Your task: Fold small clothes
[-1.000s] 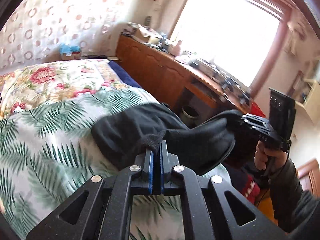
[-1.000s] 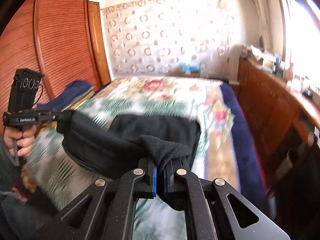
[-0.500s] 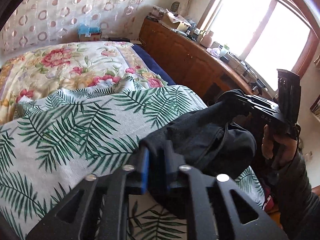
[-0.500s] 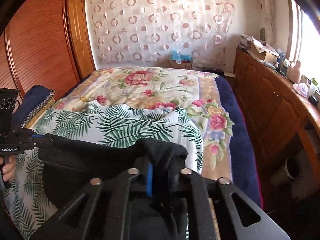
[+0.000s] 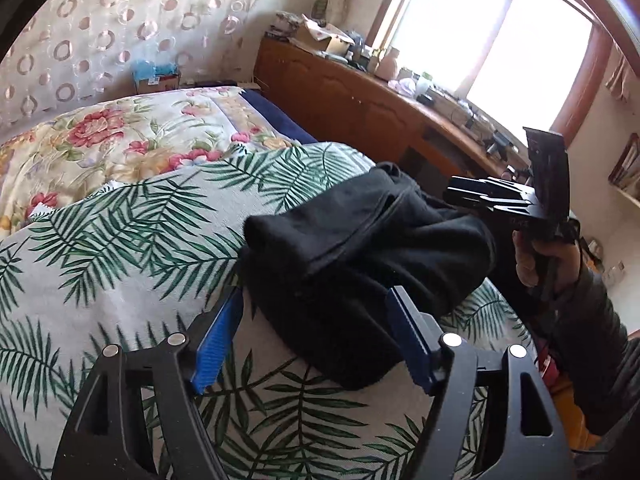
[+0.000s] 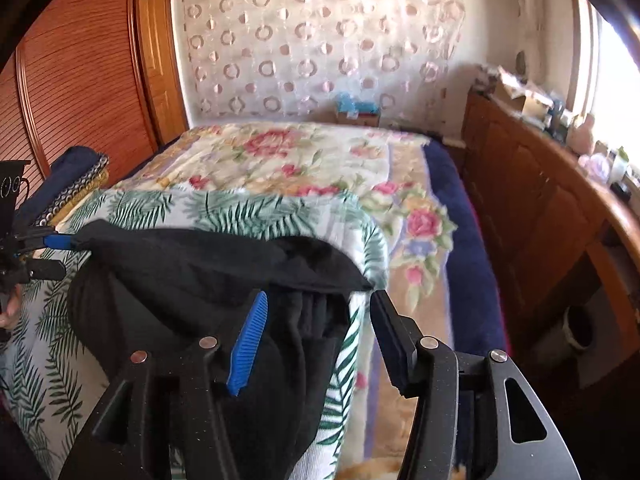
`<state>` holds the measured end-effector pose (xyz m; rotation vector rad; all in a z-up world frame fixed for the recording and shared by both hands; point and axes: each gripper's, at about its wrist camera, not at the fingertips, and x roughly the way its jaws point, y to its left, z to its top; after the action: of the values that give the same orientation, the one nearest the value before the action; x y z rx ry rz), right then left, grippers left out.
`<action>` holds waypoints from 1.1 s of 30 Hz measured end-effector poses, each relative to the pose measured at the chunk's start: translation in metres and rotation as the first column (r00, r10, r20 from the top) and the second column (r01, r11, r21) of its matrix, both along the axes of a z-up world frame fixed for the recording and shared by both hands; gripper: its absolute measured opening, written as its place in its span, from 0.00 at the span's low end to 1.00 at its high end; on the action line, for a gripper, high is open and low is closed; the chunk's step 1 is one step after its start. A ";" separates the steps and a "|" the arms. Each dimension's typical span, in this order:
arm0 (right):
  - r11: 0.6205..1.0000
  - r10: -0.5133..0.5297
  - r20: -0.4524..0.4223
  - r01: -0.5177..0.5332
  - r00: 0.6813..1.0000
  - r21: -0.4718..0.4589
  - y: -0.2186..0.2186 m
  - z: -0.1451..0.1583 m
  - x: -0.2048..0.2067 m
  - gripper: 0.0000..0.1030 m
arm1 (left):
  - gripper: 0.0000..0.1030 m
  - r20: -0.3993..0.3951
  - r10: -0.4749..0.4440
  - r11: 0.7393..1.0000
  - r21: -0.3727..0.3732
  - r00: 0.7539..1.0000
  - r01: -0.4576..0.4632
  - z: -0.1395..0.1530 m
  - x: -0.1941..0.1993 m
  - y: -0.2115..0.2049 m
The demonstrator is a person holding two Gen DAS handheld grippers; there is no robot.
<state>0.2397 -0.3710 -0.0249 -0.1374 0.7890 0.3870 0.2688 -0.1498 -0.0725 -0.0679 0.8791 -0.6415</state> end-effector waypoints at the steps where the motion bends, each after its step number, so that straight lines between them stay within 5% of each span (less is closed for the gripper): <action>1: 1.000 0.009 -0.037 -0.008 0.999 0.015 0.000 -0.005 0.004 0.54 | 0.72 0.006 0.004 1.000 0.019 1.000 -0.004 -0.001 0.004 -0.006; 7: 0.995 0.061 -0.141 -0.049 0.988 0.086 0.012 -0.019 0.034 0.50 | 0.70 0.077 0.033 0.997 0.067 0.996 -0.038 0.004 0.033 -0.023; 9: 0.993 0.073 -0.162 -0.056 0.984 0.103 0.013 -0.022 0.046 0.29 | 0.39 0.086 0.032 0.995 0.092 0.996 -0.040 0.004 0.041 -0.026; 10: 0.990 0.092 -0.169 -0.072 0.981 0.117 0.013 -0.022 0.050 0.12 | 0.31 0.062 0.026 0.996 0.089 0.998 -0.032 0.000 0.045 -0.025; 11: 0.988 0.111 -0.162 -0.091 0.981 0.121 0.016 -0.020 0.050 0.09 | 0.24 0.046 0.027 0.997 0.077 0.999 -0.030 0.000 0.048 -0.023; 14: 0.991 0.110 -0.056 -0.105 0.992 0.081 0.012 -0.005 0.042 0.08 | 0.23 0.101 0.092 0.994 0.053 0.991 -0.098 0.010 0.048 -0.013; 19: 1.000 0.008 0.139 -0.011 0.990 0.024 0.019 0.020 0.028 0.08 | 0.23 0.123 0.152 0.983 0.084 0.981 -0.163 0.011 0.053 -0.008; 23: 0.997 -0.069 0.114 0.073 0.991 -0.035 0.026 0.016 0.039 0.12 | 0.44 0.102 0.206 0.971 0.107 0.973 -0.216 0.007 0.061 -0.002; 27: 0.997 -0.074 0.104 0.075 0.992 -0.006 0.021 0.023 0.035 0.14 | 0.44 0.103 0.227 0.967 0.096 0.968 -0.237 0.013 0.058 0.012; 31: 0.997 -0.071 0.108 0.074 0.992 -0.028 0.022 0.027 0.021 0.44 | 0.45 0.113 0.201 0.974 0.083 0.973 -0.211 0.018 0.034 0.015; 33: 0.997 -0.073 0.105 0.075 0.992 -0.021 0.019 0.029 0.009 0.51 | 0.45 0.096 0.171 0.981 0.075 0.980 -0.179 0.016 0.022 0.012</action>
<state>0.2486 -0.3524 0.0043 -0.1497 0.6942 0.2977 0.2905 -0.1382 -0.0565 -0.0403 0.8025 -0.4390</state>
